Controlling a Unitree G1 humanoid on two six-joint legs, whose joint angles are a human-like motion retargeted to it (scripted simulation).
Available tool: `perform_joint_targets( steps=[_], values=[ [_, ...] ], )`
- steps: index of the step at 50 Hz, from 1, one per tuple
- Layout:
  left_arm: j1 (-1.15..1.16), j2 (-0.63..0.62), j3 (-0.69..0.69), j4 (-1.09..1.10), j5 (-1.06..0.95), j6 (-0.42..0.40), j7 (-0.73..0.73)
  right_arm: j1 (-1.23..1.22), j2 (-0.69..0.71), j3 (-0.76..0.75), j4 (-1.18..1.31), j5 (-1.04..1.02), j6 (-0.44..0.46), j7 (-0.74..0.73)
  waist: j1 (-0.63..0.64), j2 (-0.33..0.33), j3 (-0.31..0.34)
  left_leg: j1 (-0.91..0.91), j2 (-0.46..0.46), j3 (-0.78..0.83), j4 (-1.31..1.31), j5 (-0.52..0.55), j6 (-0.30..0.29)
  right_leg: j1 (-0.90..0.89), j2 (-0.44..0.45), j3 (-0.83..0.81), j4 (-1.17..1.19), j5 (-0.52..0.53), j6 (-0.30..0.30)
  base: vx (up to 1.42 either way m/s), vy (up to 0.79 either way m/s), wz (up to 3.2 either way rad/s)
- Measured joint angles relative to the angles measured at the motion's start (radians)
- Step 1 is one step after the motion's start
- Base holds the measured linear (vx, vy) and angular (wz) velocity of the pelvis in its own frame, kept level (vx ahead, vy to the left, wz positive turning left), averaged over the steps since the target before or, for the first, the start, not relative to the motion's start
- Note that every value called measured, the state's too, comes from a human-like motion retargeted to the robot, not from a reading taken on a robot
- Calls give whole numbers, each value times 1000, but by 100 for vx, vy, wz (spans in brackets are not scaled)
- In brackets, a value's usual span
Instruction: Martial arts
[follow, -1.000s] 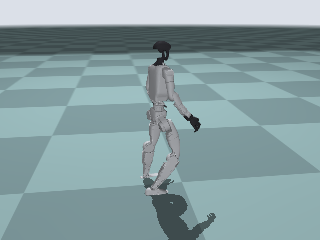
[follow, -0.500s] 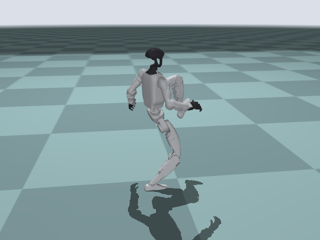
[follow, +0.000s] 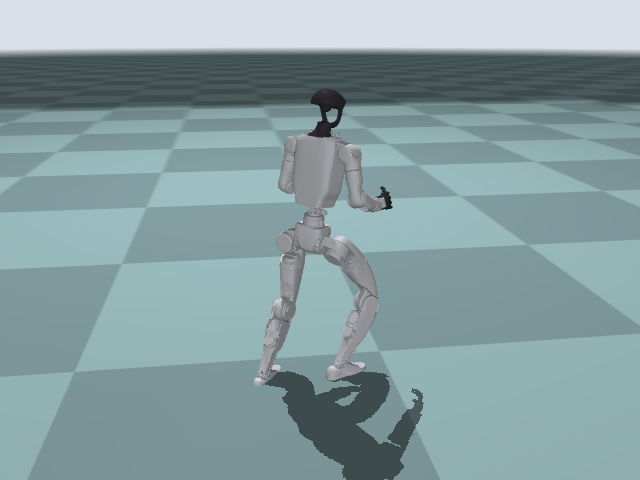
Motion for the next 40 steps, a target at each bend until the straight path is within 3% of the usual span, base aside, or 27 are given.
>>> perform_joint_targets(
  steps=[4, 8, 18, 25, 29, 35, 37, 40],
  values=[
    [145, 22, -62, 398, 96, 105, -36, -243, 4, 21, -142, -120, -2, -12, 80, -45, 52, 64, -67, -49, -220, 104, 41, 14, -35, 63, -92, 77, 61, -35, 28, 100],
    [224, 66, -85, 597, 153, 137, -36, -442, -29, 41, -244, -223, -4, -53, 127, -76, 74, 69, -109, -75, -329, 179, 50, -1, -36, 115, -128, 120, 100, -23, 20, 63],
    [386, 107, -10, 611, 215, 87, -62, -598, -46, -27, -321, -373, -14, -127, 184, -134, 83, 110, -179, -79, -467, 251, 53, -49, -21, 184, -23, 99, 102, -3, 4, 11],
    [406, 60, 12, 565, 216, 43, -9, -528, -12, -59, -334, -359, -39, -182, 145, -161, 29, 140, -182, -46, -468, 229, 42, -23, 16, 189, -37, 41, 69, 13, -5, -22],
    [197, 64, -64, 471, 218, -12, 48, -458, -42, 53, -214, -330, -44, -151, 64, -151, -16, 165, -158, -28, -465, 193, 43, -4, 41, 162, -35, 15, 35, 23, -3, -17],
    [-490, 139, -97, 199, 308, -216, 258, -135, -243, 312, 102, -368, -63, -8, -173, -86, -78, 209, -89, -9, -453, 118, 24, -15, 47, 36, 28, 65, -4, 34, -2, 6],
    [-695, 237, -52, 99, 394, -273, 398, 56, -365, 293, 126, -407, -78, 13, -273, -40, -87, 215, -62, 7, -416, 92, 2, -14, 62, -18, 20, 75, -8, 41, -6, -6],
    [-832, 424, 4, -53, 513, -310, 547, 387, -514, 126, 119, -442, -81, 16, -382, 6, -86, 188, -10, 15, -179, 42, -52, 36, 130, -41, -7, 52, -9, 39, -15, -51]
  ],
)
